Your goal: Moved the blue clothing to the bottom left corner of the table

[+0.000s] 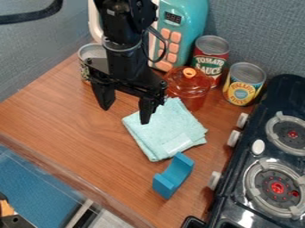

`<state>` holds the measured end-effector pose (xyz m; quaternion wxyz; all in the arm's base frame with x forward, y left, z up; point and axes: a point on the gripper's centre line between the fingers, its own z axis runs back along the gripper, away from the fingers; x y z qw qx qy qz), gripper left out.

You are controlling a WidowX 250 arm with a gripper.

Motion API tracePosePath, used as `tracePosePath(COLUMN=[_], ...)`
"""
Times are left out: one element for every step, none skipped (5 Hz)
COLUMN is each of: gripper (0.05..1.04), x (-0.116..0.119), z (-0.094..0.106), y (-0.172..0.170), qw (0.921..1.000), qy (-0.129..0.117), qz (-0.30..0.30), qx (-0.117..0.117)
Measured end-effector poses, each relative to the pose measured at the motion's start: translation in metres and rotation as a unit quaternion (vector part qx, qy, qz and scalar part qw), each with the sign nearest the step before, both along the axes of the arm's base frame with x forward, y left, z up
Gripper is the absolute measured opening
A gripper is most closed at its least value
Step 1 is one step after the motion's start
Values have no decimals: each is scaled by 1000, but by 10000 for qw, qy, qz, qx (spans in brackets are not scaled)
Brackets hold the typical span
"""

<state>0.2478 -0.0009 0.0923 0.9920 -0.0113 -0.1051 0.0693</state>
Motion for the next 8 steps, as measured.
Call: tracePosePath(gripper=[999, 999, 999, 999, 999, 999, 999, 999], x=[-1, 15, 39, 56, 80, 94, 101, 99], z=[-6, -18, -22, -31, -48, -69, -83, -85], y=[-1, -3, -7, -13, -30, -33, -29, -19], qw=[9999, 9993, 9969, 9949, 9932, 9932, 9909, 9890], qy=[123, 248, 144, 148, 57, 122, 73, 74], qz=[41, 248, 727, 960, 1152, 1159, 1344, 1469], qx=[-26, -124, -249, -265, -133, -15, 81, 121])
